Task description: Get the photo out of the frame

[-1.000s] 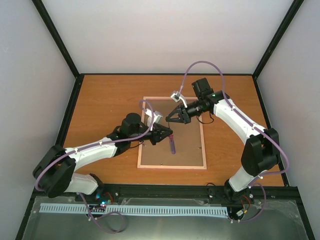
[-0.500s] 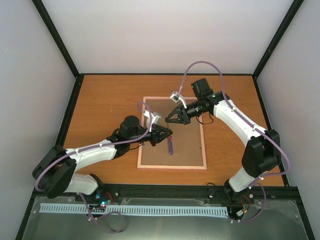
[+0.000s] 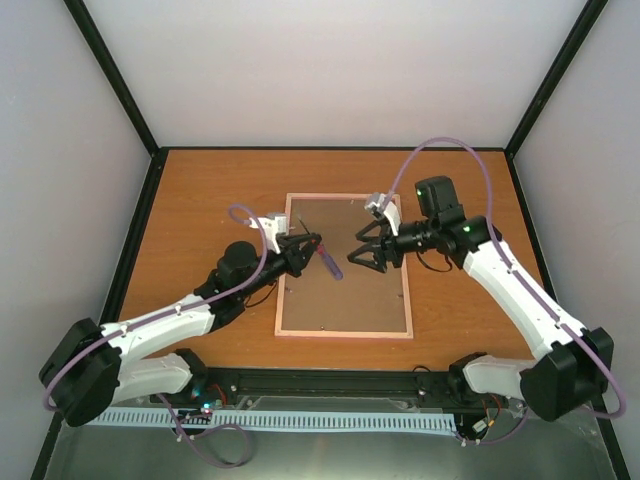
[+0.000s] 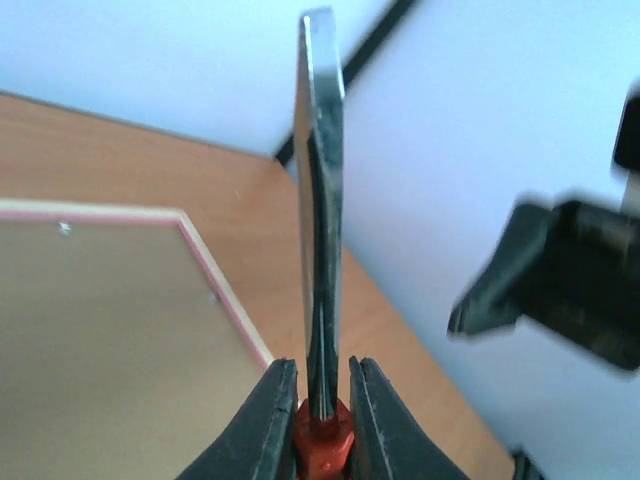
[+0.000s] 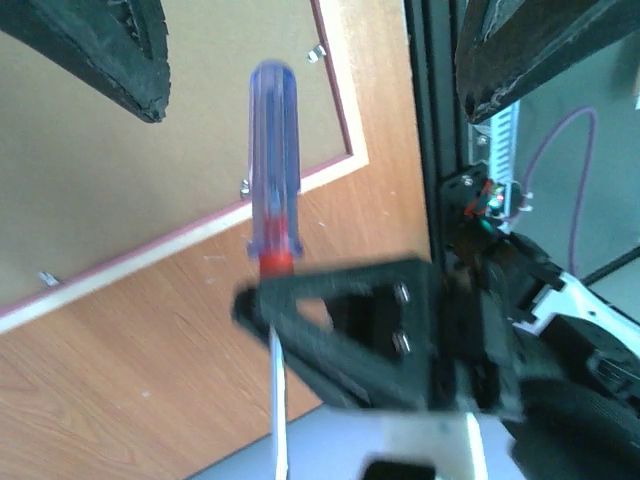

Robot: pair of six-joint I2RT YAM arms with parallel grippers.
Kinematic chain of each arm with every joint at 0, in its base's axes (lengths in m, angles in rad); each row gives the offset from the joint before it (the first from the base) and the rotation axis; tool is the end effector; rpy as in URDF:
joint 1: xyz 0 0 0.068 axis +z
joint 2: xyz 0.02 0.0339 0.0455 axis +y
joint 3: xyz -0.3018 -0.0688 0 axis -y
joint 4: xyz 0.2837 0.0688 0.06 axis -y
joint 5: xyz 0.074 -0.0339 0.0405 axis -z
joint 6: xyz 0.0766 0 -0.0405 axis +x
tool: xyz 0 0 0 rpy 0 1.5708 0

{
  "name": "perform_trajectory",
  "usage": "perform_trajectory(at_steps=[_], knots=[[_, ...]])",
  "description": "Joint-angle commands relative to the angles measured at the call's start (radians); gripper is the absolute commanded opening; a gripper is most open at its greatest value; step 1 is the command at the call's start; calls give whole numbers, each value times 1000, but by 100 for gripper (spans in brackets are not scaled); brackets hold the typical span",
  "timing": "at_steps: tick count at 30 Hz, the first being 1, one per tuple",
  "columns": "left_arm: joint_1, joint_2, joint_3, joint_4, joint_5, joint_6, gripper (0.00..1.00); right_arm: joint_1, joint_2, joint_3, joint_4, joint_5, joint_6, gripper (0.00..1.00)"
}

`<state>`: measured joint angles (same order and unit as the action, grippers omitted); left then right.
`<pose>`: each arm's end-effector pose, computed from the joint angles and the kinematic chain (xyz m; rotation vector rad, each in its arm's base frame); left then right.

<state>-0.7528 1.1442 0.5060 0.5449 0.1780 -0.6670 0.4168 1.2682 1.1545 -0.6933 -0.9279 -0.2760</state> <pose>0.2151 -0.2201 0.2535 0.2243 1.7999 -1.1955 0.2510 0.1782 0.3424 -1.1624 1.9186 1.1599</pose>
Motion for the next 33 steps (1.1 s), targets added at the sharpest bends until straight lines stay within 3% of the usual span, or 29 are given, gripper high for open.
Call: perform_trajectory(at_steps=[1,8,14,18,21,23,25,33], knots=[[-6,-48,-13,127,-192,-180,1,-12,-44,-99,77,108,22,76],[-6,-41,-15,237,-147,-275,1,0,13,-117,37,-47,-57,78],[-6,-42,-24,254,-129,-291,1,105,85,-71,30,-84,-73,77],[-6,-35,-21,262,-118,-288,1,117,115,-41,2,-139,-87,55],[-6,-44,-29,254,-118,-302,1,117,107,-36,-21,-116,-96,32],[-6,-52,-29,234,-112,-298,1,116,84,-55,-17,-91,-96,25],[-6,-64,-34,217,-113,-297,1,114,59,-79,5,-62,-78,26],[-6,-88,-116,313,-141,-369,1,111,49,-75,107,-24,28,62]])
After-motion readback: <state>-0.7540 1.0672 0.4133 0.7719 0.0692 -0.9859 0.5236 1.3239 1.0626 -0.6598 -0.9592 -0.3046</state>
